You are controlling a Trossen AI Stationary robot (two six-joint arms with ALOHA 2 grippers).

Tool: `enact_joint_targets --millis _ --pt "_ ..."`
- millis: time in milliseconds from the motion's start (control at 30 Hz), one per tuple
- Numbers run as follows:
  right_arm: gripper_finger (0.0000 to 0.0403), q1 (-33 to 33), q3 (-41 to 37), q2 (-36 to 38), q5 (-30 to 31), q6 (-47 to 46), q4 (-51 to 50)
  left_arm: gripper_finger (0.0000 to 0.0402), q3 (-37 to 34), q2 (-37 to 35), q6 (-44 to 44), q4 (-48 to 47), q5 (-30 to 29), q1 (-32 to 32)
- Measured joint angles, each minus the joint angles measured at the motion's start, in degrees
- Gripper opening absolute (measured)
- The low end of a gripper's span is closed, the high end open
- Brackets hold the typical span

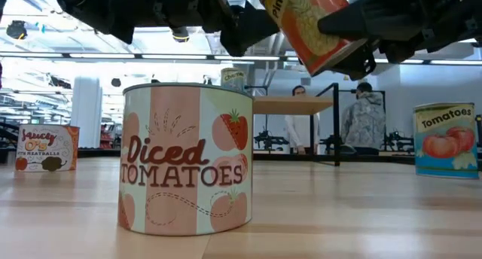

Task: Pick and place cans onto a shelf
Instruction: Put the canned pineapple on the shelf

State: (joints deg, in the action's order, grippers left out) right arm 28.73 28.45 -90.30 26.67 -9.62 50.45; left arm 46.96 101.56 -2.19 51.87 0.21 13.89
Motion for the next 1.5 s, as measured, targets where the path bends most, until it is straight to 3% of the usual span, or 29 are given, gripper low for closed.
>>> enact_joint_targets --millis 267,433,900,1167,1400,1500 --pt "0.0330 -0.11 0.00 0.00 -1.18 -0.45 -0.59 0.0368 -0.05 0.14 0.80 6.40 1.18 -0.28" --pt "0.0330 -0.39 0.00 0.00 -1.65 0.16 0.32 0.0359 1.35 0.27 1.36 1.83 2.07 -0.76" --pt "0.0330 -0.39 0.00 0.00 -2.93 0.67 0.83 0.0356 3.69 3.60 1.02 4.48 3.82 -0.76" --pt "0.0331 -0.28 -0.02 -0.07 -2.66 -0.08 0.82 0.0305 3.69 3.54 0.96 2.67 3.54 -1.27" --pt "0.0347 -0.90 -0.02 -0.07 -3.15 -2.18 0.24 0.0305 3.76 3.39 0.14 1.21 1.33 -1.32" --pt "0.0370 -1.38 -0.02 -0.07 -1.22 -2.65 -1.64 0.0305 3.72 2.39 -0.57 -2.14 -3.02 -1.59"
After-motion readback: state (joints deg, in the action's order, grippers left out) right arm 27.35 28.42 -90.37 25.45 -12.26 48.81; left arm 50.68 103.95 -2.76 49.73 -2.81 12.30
